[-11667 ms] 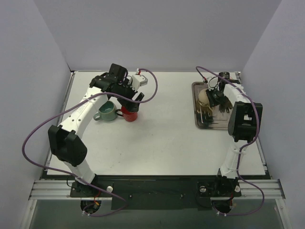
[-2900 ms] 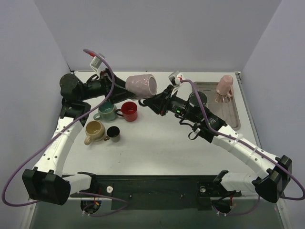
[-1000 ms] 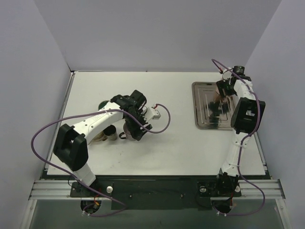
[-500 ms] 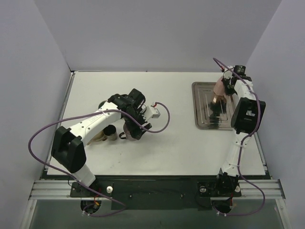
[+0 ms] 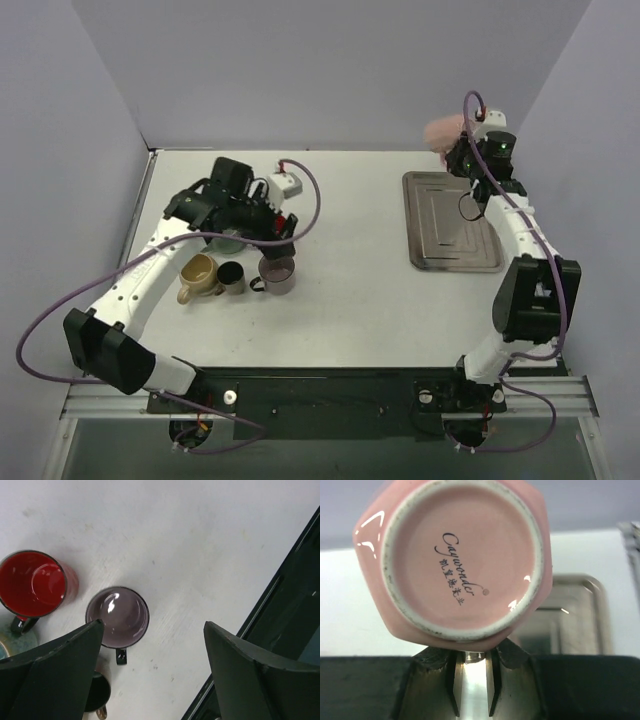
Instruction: Turn the mug right side up
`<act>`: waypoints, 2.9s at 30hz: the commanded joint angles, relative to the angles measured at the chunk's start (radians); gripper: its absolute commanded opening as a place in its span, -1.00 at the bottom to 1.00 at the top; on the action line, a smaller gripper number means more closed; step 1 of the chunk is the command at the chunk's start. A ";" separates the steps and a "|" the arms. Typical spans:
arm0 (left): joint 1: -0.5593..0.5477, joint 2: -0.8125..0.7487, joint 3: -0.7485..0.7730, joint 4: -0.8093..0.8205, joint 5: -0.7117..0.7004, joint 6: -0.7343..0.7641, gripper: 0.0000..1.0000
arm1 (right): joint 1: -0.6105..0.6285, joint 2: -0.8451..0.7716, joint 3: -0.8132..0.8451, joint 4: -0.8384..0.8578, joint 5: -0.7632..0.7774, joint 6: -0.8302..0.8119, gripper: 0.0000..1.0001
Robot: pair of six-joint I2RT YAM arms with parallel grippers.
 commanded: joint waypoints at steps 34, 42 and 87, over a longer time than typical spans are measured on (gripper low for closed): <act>0.350 -0.236 -0.170 1.061 0.721 -1.031 -1.00 | 0.885 -0.376 -0.241 0.696 -0.199 0.555 -1.00; 0.406 -0.209 0.094 0.205 0.131 -0.242 -1.00 | 0.880 -0.410 -0.106 -0.026 0.084 0.256 0.83; 0.686 0.629 0.772 -0.329 -0.270 0.196 0.40 | 0.646 -0.600 -0.440 -0.424 0.480 0.144 0.86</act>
